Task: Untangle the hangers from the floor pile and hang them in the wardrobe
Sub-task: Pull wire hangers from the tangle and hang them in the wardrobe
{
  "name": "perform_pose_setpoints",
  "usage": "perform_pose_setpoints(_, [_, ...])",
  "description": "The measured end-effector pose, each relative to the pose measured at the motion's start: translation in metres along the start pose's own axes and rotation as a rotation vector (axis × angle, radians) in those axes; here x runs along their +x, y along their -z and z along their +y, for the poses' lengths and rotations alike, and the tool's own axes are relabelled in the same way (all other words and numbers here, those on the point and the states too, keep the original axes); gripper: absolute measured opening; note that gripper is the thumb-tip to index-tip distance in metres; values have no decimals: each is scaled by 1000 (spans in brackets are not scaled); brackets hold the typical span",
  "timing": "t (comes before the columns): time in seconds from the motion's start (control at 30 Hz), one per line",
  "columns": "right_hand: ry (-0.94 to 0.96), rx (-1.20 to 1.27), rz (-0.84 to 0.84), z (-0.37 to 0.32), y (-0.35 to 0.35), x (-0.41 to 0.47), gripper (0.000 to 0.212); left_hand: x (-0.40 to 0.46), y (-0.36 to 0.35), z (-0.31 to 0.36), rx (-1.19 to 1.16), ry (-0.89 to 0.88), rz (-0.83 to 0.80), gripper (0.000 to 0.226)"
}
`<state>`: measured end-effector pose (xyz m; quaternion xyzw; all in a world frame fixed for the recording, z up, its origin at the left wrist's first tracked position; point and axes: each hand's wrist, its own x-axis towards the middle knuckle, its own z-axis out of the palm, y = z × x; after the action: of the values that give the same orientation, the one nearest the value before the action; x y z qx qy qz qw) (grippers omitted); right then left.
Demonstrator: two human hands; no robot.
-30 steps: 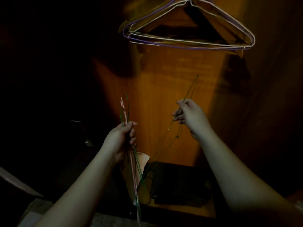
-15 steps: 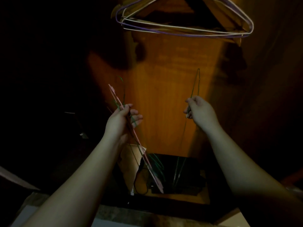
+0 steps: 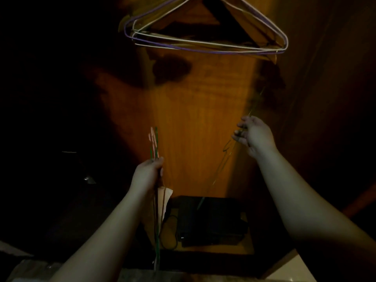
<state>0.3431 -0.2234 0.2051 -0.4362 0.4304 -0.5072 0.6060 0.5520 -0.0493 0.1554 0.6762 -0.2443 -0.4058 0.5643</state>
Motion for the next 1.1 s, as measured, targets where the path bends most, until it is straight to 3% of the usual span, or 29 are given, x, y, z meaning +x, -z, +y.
perform_pose_setpoints(0.1, [-12,194,16,5,0,-5,19,2,-2,-14,161,-25,-7,23])
perform_pose_setpoints(0.37, [88,448,46,24,-1,-9,18,19,-10,-45,281,102,-86,27])
perform_pose_setpoints(0.57, [40,502,93,49,8,-2,19,19,2,-43,-174,136,-194,29])
perform_pose_setpoints(0.63, [-29,431,94,64,17,3,20,18,6,-39,-148,88,-173,29])
perform_pose_setpoints(0.7, [-122,187,76,80,29,10,19,15,10,-33,15,28,-114,28])
perform_pose_setpoints(0.8, [-234,-554,4,87,43,16,28,11,13,-25,178,-39,-51,27])
perform_pose_setpoints(0.9, [-91,-1280,-54,76,43,19,44,8,16,-20,261,-95,-4,23])
perform_pose_setpoints(0.97, [-50,-1287,-118,69,25,17,41,7,16,-19,291,-137,8,22])
perform_pose_setpoints(1.1, [-299,-670,-274,70,-28,7,37,3,14,-15,356,-194,37,19])
